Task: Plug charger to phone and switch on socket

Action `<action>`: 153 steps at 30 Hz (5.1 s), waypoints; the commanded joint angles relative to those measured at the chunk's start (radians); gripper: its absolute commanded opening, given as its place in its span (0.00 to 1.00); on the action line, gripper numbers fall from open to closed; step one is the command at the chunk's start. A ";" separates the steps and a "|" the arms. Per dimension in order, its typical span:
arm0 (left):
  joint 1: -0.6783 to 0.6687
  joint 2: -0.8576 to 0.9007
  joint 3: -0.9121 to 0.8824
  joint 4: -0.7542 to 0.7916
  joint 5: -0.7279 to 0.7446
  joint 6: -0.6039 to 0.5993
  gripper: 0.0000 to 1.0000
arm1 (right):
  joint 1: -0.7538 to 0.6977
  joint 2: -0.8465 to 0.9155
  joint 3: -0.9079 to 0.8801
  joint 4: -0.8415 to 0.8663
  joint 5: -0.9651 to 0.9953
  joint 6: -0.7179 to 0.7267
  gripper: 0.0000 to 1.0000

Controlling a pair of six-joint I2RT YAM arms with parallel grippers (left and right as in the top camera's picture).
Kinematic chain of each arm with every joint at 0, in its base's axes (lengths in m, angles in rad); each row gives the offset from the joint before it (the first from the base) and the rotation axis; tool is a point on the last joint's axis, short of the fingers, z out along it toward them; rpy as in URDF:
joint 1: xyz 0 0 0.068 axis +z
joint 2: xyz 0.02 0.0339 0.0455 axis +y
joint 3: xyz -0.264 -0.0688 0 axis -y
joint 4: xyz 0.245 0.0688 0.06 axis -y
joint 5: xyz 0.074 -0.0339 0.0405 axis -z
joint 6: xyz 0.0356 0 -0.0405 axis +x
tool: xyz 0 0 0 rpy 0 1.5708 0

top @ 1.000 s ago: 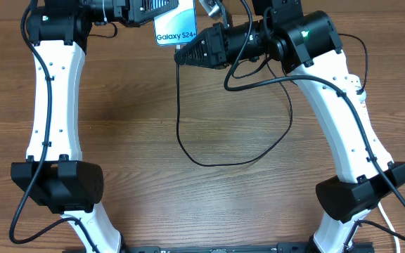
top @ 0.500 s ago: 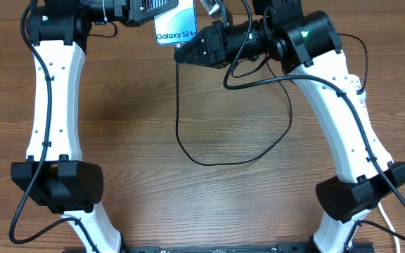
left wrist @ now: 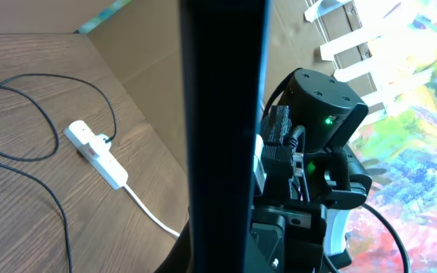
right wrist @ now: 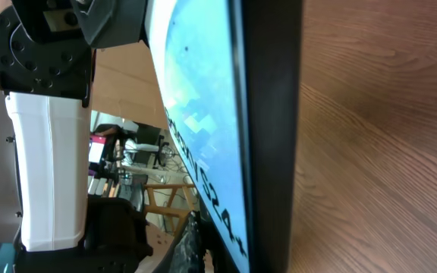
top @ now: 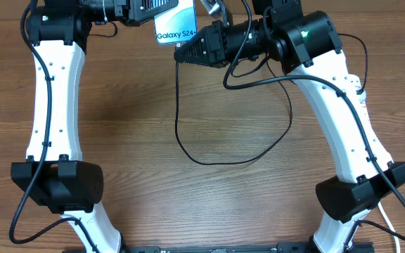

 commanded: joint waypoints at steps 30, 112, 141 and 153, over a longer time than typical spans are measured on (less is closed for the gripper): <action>0.008 -0.037 0.022 -0.095 -0.097 0.153 0.04 | -0.001 0.003 -0.002 -0.332 0.311 -0.161 0.04; 0.039 -0.037 0.022 -0.767 -1.167 0.383 0.04 | 0.323 0.003 -1.004 0.202 1.027 0.058 0.43; 0.039 -0.037 0.022 -0.768 -1.162 0.384 0.04 | 0.323 0.003 -1.022 0.231 1.012 0.061 0.08; 0.039 -0.037 0.022 -0.798 -0.557 0.845 0.04 | 0.261 -0.003 -1.020 0.315 0.718 -0.031 0.04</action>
